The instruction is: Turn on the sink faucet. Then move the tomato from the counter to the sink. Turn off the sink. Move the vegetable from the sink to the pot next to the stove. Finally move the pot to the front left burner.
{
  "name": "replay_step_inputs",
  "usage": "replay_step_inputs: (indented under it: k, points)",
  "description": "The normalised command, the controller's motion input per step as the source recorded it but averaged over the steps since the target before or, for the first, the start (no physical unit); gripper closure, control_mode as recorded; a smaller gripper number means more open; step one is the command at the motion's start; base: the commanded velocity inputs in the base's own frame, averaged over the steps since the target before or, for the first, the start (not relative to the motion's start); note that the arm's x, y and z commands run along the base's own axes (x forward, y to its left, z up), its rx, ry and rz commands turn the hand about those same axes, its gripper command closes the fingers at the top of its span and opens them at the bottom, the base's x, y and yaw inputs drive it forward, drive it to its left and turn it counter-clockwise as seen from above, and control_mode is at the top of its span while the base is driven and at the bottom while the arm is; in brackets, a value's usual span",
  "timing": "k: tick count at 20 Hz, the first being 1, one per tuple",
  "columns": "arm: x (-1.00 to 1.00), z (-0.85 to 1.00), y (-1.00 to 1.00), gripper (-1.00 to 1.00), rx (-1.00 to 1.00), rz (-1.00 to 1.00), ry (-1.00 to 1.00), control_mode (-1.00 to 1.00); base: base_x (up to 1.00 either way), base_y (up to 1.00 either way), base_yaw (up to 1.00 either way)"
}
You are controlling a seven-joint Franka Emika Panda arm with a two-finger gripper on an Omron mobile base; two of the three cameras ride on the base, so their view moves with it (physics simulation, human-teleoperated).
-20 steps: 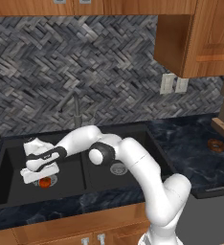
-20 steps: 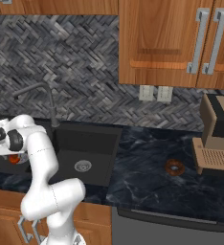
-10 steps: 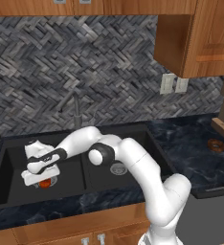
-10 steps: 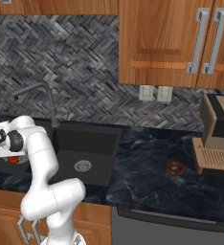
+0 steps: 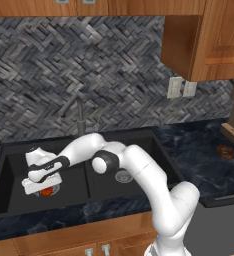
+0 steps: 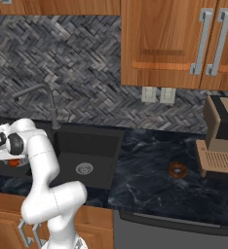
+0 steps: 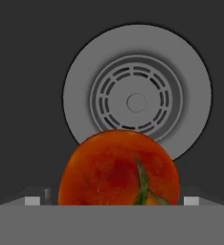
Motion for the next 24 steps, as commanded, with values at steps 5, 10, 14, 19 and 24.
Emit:
replay_step_inputs:
  k: [5,10,14,19,24]
  points:
    - [0.0,-0.23,0.0,-1.0,0.0,0.0,0.0,-1.0,0.0,0.0,0.0]
    - [0.0,-0.25,-0.07,-1.0,0.0,0.0,-0.02,-1.0,0.0,0.0,0.0]
    - [0.0,-0.24,-0.1,-1.0,0.0,0.0,-0.02,-1.0,0.0,0.0,0.0]
    - [-0.07,-0.35,-0.06,1.0,0.0,0.0,0.0,-1.0,0.0,0.0,0.0]
    - [-0.07,-0.29,0.02,1.0,0.0,0.0,0.01,-1.0,0.0,0.0,0.0]
